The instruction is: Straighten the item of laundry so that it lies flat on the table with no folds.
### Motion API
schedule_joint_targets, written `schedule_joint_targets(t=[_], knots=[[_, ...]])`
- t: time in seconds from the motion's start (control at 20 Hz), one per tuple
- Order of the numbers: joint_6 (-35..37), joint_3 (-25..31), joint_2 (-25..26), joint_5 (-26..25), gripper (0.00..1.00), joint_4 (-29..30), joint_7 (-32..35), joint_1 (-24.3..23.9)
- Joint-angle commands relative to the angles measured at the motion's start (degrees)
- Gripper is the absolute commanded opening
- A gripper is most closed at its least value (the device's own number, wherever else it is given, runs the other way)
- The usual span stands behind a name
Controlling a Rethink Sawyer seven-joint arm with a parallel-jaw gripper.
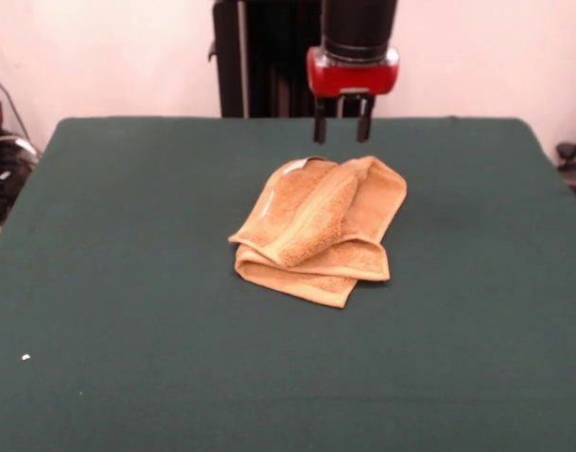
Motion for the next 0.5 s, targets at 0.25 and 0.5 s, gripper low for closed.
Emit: schedule_joint_targets(t=[0.25,0.5], knots=[[6.66,6.03,5.73,5.18,1.00,-10.22,8.60,3.25],[5.69,6.61,6.81,5.88,1.00,-10.82,8.61,3.12]])
